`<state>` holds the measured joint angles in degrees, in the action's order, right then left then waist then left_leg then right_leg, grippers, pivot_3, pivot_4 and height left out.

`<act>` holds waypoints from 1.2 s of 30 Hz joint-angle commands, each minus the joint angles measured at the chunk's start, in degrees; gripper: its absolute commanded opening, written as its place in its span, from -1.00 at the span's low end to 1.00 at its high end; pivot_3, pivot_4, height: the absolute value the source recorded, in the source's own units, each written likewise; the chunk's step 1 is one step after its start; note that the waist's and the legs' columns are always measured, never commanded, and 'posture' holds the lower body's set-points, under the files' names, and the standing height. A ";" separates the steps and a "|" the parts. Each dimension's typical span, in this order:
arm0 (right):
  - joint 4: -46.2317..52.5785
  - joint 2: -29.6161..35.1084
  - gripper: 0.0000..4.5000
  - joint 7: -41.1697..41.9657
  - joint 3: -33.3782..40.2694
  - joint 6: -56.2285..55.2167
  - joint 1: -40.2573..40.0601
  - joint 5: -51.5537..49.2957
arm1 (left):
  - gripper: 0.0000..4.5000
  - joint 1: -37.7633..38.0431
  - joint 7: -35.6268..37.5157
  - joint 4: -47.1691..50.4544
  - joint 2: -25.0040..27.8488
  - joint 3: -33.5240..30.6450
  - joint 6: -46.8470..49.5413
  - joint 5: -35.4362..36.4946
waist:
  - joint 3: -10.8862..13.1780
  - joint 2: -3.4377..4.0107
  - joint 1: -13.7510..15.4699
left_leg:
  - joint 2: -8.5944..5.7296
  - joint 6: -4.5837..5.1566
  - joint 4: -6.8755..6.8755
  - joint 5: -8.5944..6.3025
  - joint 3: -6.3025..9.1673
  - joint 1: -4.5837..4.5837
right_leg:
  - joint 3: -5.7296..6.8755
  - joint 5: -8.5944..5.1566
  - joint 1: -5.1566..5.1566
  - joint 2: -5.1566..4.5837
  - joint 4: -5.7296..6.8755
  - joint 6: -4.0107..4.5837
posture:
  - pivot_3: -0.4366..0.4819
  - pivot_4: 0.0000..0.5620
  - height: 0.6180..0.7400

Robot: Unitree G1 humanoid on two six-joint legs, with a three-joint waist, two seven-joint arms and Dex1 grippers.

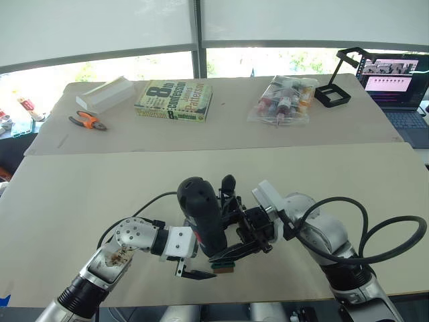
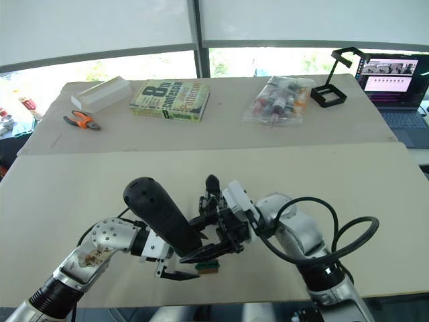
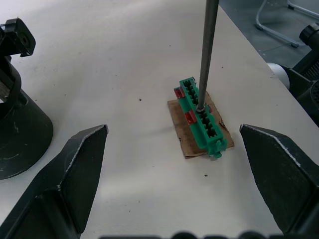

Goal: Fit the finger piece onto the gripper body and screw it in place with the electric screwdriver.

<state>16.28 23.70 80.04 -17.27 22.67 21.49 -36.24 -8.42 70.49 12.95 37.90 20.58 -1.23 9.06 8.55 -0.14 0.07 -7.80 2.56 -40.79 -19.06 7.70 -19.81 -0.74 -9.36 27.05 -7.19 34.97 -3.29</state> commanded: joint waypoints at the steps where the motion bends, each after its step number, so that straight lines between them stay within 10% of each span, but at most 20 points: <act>1: 1.95 -0.55 -0.16 0.33 0.80 -1.09 1.07 -1.51 | 1.00 -0.58 -0.13 0.64 0.30 -0.65 -0.86 0.37 | 0.00 0.00 0.00 | 0.00 0.00 0.00 0.00 0.00 0.00 | 0.00 0.00 0.00 0.00 0.00 0.00 | -0.05 -0.47 1.00; 22: 10.79 3.55 -0.16 -10.82 11.93 15.31 12.89 -19.95 | 1.00 7.60 -7.10 11.30 2.64 -9.78 10.44 8.70 | 0.01 0.00 -0.12 | 0.06 0.00 0.03 -0.01 0.00 0.01 | -0.02 0.01 0.01 0.05 -0.01 0.01 | -0.05 -0.47 1.00; 36: 9.04 6.51 -0.16 -12.48 14.43 17.56 16.81 -21.49 | 1.00 0.04 -25.07 1.02 -12.89 -5.07 16.49 0.96 | 0.00 -0.03 0.57 | 0.04 0.01 -0.03 -0.01 -0.06 0.00 | -0.03 0.03 -0.02 0.02 -0.02 0.01 | -0.05 -0.47 1.00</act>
<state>24.14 30.08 67.48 -5.09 40.55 37.18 -55.82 -7.32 46.11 14.63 25.65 14.47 17.06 11.17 8.56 -0.17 0.64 -7.76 2.57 -40.82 -19.07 7.64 -19.81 -0.77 -9.32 27.03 -7.17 34.95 -3.28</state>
